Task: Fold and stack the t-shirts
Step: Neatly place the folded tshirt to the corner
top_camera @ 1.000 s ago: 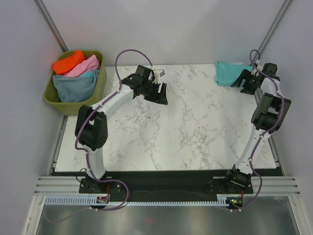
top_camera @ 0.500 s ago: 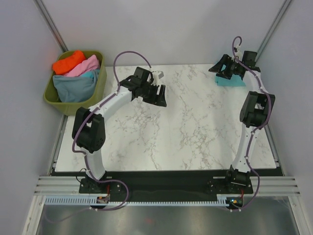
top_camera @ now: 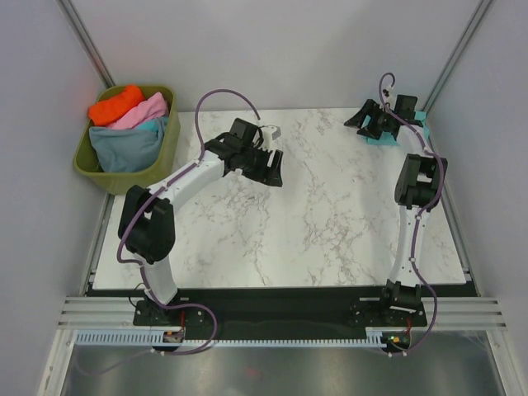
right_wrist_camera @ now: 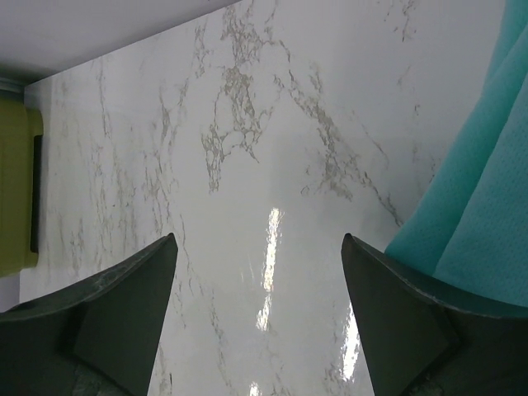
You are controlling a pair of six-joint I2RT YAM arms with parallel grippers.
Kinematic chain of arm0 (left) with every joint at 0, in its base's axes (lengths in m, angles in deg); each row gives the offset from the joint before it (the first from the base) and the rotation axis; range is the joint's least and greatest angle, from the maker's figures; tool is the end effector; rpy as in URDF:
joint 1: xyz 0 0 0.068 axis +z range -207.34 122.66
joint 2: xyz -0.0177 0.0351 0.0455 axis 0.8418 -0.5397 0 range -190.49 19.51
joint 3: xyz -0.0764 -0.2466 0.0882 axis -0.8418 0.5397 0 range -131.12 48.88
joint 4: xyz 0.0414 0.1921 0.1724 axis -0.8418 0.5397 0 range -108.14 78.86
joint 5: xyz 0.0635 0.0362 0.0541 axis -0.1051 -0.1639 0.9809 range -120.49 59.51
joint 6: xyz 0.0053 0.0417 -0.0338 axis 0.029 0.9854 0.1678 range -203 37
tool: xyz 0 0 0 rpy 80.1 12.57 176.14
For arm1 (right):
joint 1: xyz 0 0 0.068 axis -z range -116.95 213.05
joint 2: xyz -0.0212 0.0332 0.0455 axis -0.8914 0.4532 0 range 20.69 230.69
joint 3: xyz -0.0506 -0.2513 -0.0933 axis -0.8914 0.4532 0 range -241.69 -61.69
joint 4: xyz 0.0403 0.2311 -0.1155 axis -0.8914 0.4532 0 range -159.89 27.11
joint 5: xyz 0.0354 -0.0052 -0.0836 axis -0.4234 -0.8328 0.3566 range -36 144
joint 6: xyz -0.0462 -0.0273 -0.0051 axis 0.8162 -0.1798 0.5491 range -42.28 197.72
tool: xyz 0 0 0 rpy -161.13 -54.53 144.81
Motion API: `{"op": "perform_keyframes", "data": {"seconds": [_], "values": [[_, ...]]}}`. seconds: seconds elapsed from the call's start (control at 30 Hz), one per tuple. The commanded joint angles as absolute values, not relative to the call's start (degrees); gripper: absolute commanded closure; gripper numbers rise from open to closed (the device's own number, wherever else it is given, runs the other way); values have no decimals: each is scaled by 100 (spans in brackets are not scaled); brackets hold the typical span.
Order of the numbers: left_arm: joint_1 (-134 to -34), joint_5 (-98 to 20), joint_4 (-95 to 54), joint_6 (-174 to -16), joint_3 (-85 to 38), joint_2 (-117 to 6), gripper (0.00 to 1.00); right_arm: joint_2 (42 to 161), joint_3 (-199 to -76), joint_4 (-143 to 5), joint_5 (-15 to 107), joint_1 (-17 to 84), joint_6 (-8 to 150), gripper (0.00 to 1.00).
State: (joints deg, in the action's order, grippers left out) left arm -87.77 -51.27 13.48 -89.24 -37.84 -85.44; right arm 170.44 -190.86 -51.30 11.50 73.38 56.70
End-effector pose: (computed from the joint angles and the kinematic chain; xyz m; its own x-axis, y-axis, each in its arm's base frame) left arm 0.3460 -0.2179 0.2668 -0.7281 0.3098 -0.6115 0.5952 0.7283 -0.3396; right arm 0.5712 -0.0796 0.1532 -0.7175 0.3995 -0.5706 -0.1347 0.7241 0.6764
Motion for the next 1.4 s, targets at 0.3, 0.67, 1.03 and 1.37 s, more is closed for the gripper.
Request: {"op": "perform_keyframes", "data": {"seconds": [0.3, 0.67, 1.03, 1.37], "values": [[-8862, -4921, 1315, -8660, -3998, -8420, 23, 16940, -19414, -5073, 2015, 7465, 6189, 9], [-8880, -4903, 1306, -8660, -4024, -8446, 22, 16966, -19511, -4967, 2105, 7562, 6401, 9], [-9003, -3904, 1271, -8380, -4489, -8333, 23, 15669, -19346, -4967, 1515, 7254, 6604, 2], [-8669, -1892, 1034, -7878, -5721, -7859, 15, 13039, -17860, -4282, 5476, 7254, 6683, 2]]}}
